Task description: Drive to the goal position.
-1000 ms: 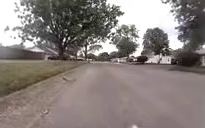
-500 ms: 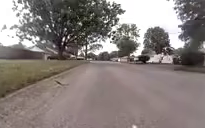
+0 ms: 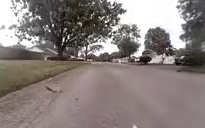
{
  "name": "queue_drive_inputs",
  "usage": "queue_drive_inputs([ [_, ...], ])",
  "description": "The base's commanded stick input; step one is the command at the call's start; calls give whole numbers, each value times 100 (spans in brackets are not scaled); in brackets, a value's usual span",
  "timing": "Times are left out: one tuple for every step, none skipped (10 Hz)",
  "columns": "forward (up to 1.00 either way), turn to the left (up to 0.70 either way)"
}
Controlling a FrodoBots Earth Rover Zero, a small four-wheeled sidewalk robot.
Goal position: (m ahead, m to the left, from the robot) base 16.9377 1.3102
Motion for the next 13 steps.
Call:
queue_drive_inputs([
  [100, 0],
  [100, 0],
  [100, 0],
  [100, 0],
  [100, 0],
  [100, 0],
  [100, 0],
  [100, 0],
  [100, 0],
  [100, 0],
  [100, 0],
  [100, 0],
  [100, 0],
])
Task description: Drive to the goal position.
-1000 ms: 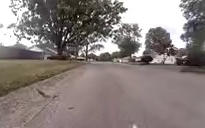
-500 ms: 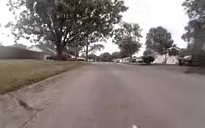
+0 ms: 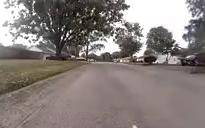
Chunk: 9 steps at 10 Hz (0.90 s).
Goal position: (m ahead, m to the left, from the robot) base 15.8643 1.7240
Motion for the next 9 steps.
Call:
queue_drive_inputs([
  [100, 0],
  [100, 0],
  [100, 0],
  [100, 0],
  [100, 0],
  [100, 0],
  [100, 0],
  [100, 0],
  [100, 0],
])
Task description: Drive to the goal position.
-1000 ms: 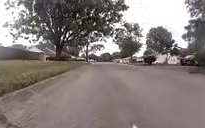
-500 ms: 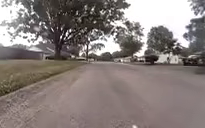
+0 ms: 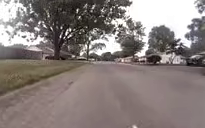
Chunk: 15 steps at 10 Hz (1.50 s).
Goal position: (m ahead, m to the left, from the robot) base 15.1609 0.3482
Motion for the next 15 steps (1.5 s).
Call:
queue_drive_inputs([
  [100, 0],
  [100, 0],
  [100, 0],
  [100, 0],
  [100, 0],
  [100, 0],
  [100, 0],
  [100, 0],
  [100, 0],
  [100, 0],
  [100, 0],
  [100, 0],
  [100, 0],
  [100, 0],
  [100, 0],
])
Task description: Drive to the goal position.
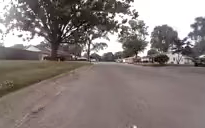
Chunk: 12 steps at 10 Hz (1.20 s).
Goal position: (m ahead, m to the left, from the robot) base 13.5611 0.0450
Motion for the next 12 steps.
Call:
queue_drive_inputs([
  [100, 0],
  [100, 0],
  [100, 0],
  [100, 0],
  [100, 0],
  [100, 0],
  [100, 0],
  [100, 0],
  [100, 0],
  [100, 0],
  [100, 0],
  [100, 0],
])
